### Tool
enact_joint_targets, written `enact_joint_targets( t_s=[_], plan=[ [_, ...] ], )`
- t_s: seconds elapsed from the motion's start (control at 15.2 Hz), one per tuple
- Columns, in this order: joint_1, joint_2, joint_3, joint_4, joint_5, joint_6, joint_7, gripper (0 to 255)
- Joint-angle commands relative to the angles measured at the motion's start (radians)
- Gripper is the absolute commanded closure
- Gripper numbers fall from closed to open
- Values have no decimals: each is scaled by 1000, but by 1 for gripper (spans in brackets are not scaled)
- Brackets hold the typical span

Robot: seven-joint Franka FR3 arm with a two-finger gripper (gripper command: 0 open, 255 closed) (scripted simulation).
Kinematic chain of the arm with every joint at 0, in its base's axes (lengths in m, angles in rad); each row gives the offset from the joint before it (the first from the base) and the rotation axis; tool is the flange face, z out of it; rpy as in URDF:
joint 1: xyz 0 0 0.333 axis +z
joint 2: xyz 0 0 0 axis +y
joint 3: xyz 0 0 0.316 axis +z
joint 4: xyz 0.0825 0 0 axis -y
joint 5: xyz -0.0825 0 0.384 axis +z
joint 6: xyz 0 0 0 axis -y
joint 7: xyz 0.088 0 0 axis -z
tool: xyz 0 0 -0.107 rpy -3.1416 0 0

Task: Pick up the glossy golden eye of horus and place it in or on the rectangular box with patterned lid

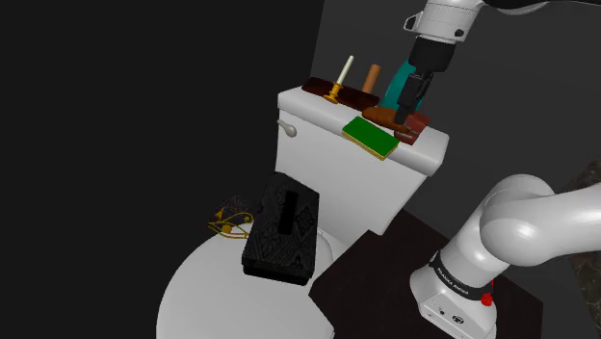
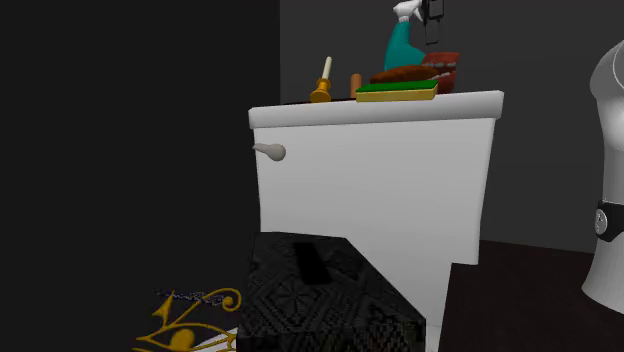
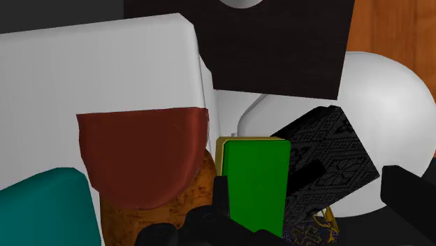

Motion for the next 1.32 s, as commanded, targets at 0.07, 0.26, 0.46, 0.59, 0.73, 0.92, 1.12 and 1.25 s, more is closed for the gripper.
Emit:
enact_joint_targets(
  t_s=[0.07,0.26,0.46,0.59,0.73,0.92,1.12,1.25],
  plan=[
    [5,21,2,-14,4,34,-6,0],
    [20,94,9,-48,15,137,-24,0],
    [34,178,18,-69,27,238,-43,0],
    [44,239,23,-77,34,305,-56,0],
    [54,305,30,-78,42,370,-69,0],
    [68,410,40,-70,52,463,-89,0],
    [81,520,51,-50,61,550,-108,0],
    [90,596,59,-30,65,604,-121,0]
  ],
)
